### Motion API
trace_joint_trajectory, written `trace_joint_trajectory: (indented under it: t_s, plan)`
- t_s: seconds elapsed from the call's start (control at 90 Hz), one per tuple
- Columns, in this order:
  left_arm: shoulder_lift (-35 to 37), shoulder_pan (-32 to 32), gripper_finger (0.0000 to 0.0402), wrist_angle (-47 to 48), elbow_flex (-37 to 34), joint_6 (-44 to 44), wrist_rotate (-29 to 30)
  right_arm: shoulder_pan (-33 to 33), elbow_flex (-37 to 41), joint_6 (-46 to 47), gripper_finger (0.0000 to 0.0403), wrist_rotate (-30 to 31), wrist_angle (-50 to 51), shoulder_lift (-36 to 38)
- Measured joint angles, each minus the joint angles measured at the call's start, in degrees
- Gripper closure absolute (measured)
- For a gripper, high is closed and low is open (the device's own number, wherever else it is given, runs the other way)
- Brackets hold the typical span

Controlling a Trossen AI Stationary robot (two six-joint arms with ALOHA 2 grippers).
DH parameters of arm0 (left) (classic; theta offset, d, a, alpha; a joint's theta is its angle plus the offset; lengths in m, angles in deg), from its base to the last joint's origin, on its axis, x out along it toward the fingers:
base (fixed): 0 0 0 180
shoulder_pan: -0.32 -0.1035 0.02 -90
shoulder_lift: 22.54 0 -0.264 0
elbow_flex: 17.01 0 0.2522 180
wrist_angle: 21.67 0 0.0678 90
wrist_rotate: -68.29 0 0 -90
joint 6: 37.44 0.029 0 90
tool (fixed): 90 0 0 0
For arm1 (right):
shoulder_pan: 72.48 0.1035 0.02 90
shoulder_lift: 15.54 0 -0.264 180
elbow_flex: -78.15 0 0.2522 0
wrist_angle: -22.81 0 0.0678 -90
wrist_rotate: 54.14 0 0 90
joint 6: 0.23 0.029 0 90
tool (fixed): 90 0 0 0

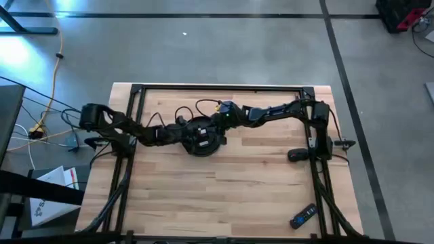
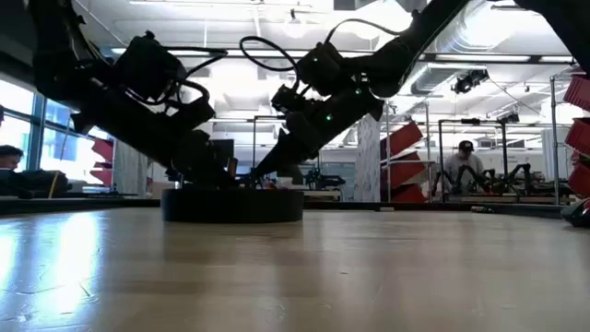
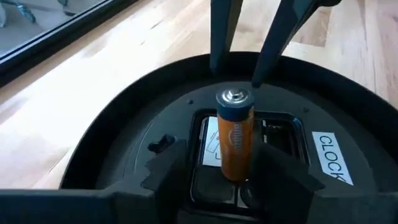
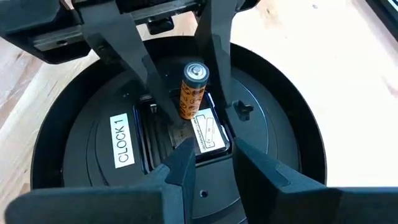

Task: Insert battery
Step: Insert the yellow battery into the white-black wall clock

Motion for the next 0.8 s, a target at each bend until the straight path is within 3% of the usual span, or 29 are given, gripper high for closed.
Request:
trace_joint_trajectory:
  t_s: [0.344, 0.8]
  plan:
    - [-2.67, 0.02, 0.0247, -3.23, 0.11, -0.63, 0.04, 0.00, 0.00, 0.02, 0.0327, -0.02, 0.02, 0.00]
    - [-2.71, 0.04, 0.0358, -3.23, 0.05, 0.12, 0.02, 0.00, 0.00, -0.02, 0.0327, 0.05, 0.02, 0.00]
